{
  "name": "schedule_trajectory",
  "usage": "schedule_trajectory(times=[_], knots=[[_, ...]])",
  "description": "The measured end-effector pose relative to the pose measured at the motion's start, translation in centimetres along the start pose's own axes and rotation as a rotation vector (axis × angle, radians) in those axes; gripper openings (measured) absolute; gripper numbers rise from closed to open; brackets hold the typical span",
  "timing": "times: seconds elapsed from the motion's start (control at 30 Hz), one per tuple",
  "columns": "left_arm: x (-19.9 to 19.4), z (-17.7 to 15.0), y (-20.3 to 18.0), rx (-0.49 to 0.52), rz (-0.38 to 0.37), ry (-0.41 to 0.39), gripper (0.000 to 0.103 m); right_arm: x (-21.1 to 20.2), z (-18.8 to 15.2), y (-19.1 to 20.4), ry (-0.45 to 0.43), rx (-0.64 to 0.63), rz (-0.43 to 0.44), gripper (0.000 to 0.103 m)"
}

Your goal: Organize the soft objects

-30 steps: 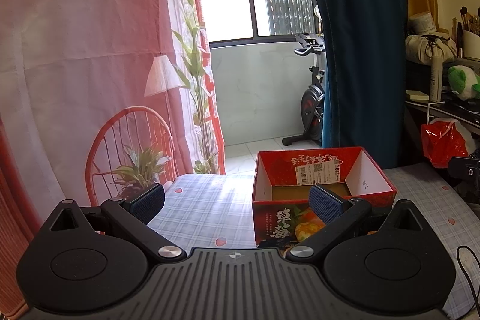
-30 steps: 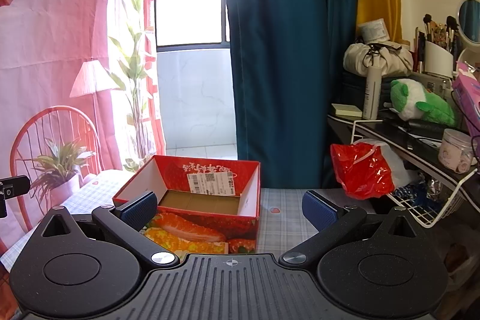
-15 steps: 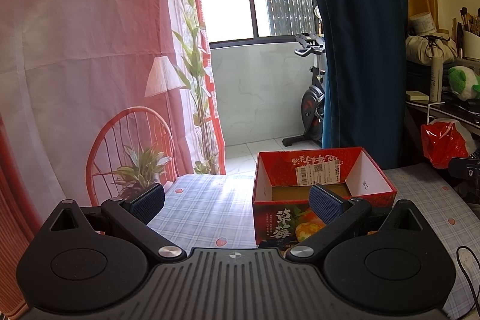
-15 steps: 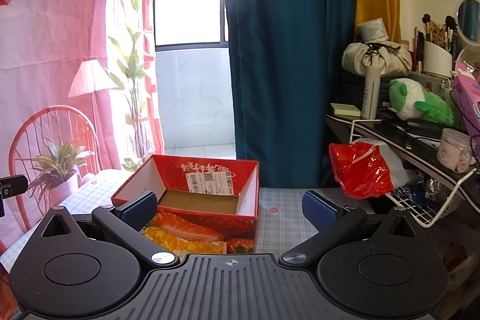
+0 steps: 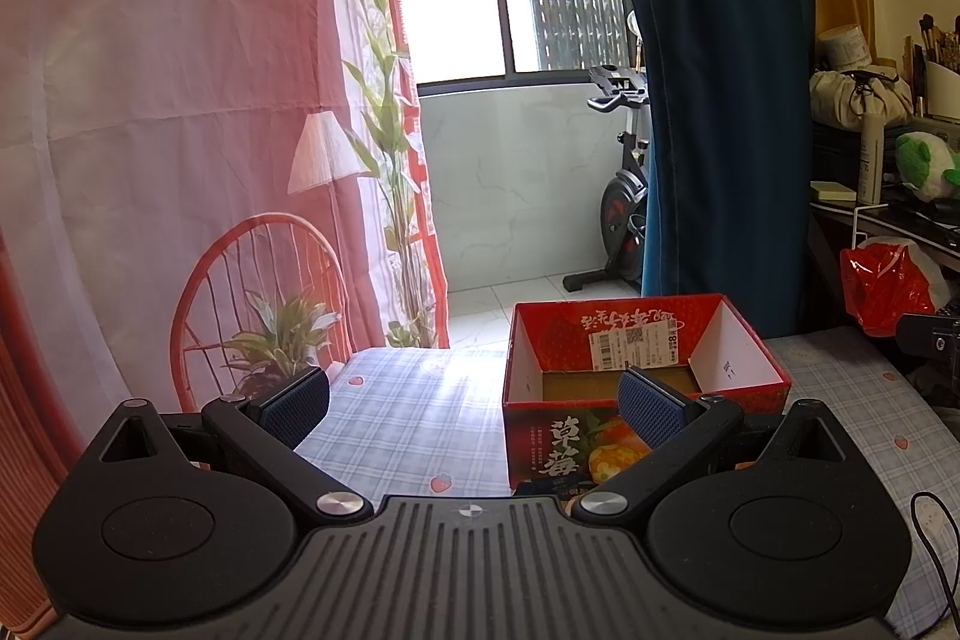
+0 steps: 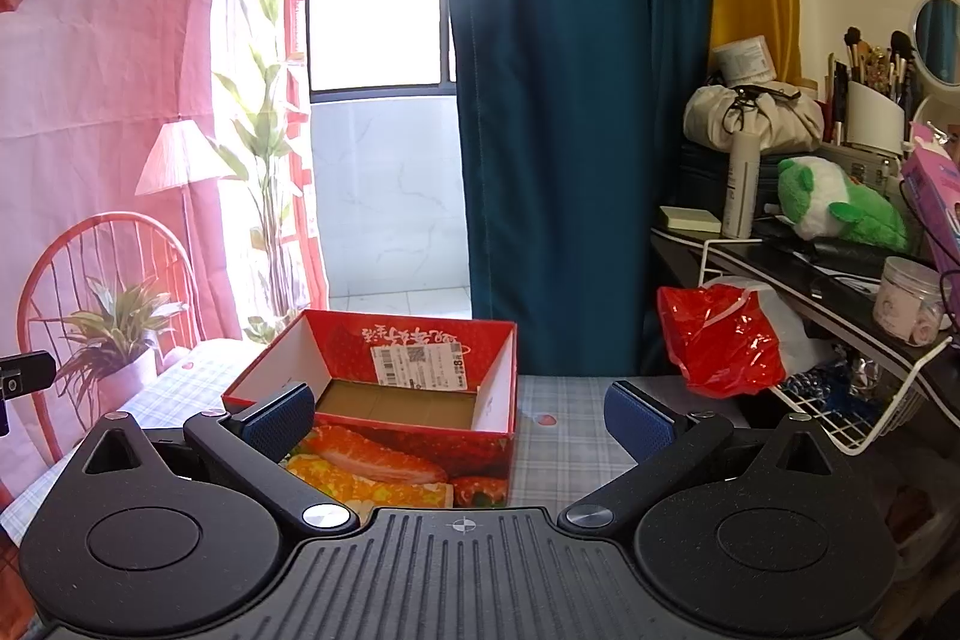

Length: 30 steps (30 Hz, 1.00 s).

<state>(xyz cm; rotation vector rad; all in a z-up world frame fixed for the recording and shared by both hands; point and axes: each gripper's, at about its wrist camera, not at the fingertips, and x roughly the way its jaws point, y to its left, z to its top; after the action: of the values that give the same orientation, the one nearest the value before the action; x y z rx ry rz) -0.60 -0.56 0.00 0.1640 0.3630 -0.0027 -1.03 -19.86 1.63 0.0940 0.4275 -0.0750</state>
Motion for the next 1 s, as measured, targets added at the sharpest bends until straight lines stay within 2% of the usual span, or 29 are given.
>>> schedule_trajectory(times=[0.57, 1.0], knots=[[0.0, 0.03, -0.02, -0.001, -0.001, 0.001, 0.103, 0.04, 0.0, 0.0, 0.0, -0.001, -0.004, 0.103], [0.72, 0.2, 0.38, -0.017, -0.017, 0.034, 0.103, 0.02, -0.18, 0.02, 0.001, 0.004, -0.002, 0.103]])
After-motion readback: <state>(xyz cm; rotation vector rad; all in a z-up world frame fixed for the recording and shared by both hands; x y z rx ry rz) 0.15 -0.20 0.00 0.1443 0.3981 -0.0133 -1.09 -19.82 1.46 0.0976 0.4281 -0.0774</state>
